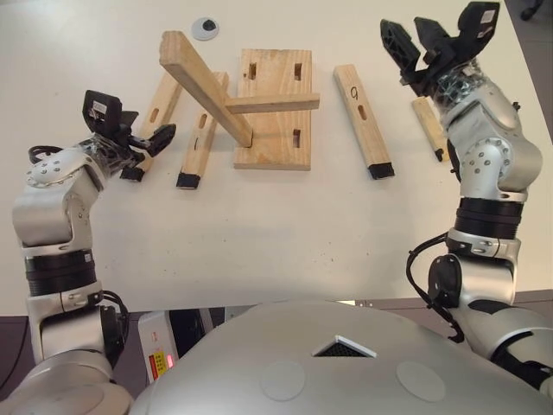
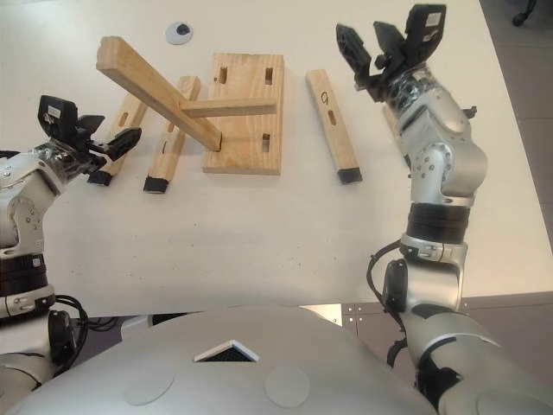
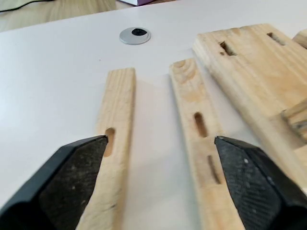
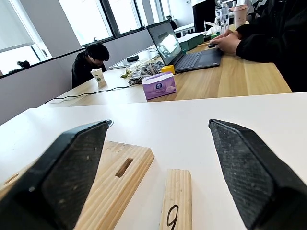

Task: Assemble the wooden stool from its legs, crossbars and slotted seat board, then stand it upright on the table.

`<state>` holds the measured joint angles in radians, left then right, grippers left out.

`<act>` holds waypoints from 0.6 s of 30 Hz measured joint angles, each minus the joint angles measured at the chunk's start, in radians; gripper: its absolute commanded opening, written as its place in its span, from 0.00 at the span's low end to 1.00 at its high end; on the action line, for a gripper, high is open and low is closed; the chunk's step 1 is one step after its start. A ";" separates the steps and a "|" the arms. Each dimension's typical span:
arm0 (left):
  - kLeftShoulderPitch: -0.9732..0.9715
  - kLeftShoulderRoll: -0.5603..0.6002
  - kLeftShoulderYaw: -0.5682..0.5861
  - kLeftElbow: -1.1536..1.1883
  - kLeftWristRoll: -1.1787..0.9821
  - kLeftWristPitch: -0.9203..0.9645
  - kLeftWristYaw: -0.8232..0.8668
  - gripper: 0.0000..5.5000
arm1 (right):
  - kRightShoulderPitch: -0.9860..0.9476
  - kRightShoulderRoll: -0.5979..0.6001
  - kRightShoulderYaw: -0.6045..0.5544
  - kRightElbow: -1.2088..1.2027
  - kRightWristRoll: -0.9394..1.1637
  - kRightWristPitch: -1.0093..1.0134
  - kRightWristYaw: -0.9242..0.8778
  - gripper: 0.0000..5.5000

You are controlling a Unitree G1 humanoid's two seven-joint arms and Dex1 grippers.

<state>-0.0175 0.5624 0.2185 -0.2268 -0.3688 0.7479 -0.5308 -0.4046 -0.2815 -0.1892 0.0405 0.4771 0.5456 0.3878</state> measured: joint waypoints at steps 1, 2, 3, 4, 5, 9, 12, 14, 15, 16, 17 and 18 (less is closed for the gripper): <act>0.013 -0.019 -0.002 -0.036 -0.016 0.018 0.005 0.75 | 0.000 0.000 0.001 0.003 -0.007 0.000 -0.003 0.70; 0.027 -0.029 -0.007 -0.059 -0.025 0.036 0.018 0.75 | 0.000 0.000 0.002 0.007 -0.009 0.000 -0.011 0.70; 0.038 -0.030 -0.011 -0.063 -0.024 0.048 0.028 0.75 | 0.002 0.000 0.002 0.007 -0.011 0.000 -0.021 0.70; 0.052 -0.028 -0.018 -0.063 -0.016 0.053 0.033 0.75 | 0.004 0.000 0.002 0.009 -0.015 0.000 -0.023 0.70; 0.068 -0.029 -0.029 -0.061 -0.006 0.054 0.039 0.75 | 0.005 0.000 0.002 0.012 -0.016 0.000 -0.026 0.70; 0.136 -0.053 -0.073 -0.035 -0.007 0.080 0.049 0.75 | 0.007 -0.003 0.007 0.040 -0.039 -0.005 -0.037 0.70; 0.142 -0.088 -0.075 -0.053 -0.029 0.084 0.053 0.75 | 0.008 -0.002 0.014 0.049 -0.051 -0.019 -0.038 0.70; 0.141 -0.094 -0.075 -0.057 -0.034 0.090 0.054 0.72 | 0.015 -0.003 0.026 0.050 -0.056 -0.020 -0.033 0.70; 0.142 -0.093 -0.075 -0.057 -0.034 0.098 0.058 0.70 | 0.019 -0.003 0.032 0.050 -0.058 -0.020 -0.028 0.70; 0.143 -0.091 -0.075 -0.058 -0.032 0.100 0.063 0.68 | 0.023 -0.003 0.035 0.050 -0.063 -0.020 -0.024 0.70; 0.145 -0.086 -0.075 -0.058 -0.029 0.102 0.066 0.64 | 0.025 -0.004 0.035 0.050 -0.075 -0.021 -0.024 0.70; 0.147 -0.083 -0.075 -0.059 -0.028 0.104 0.068 0.61 | 0.025 -0.005 0.035 0.050 -0.076 -0.024 -0.024 0.70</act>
<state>0.1299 0.4789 0.1434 -0.2857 -0.3965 0.8514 -0.4624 -0.3795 -0.2861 -0.1543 0.0903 0.4011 0.5220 0.3635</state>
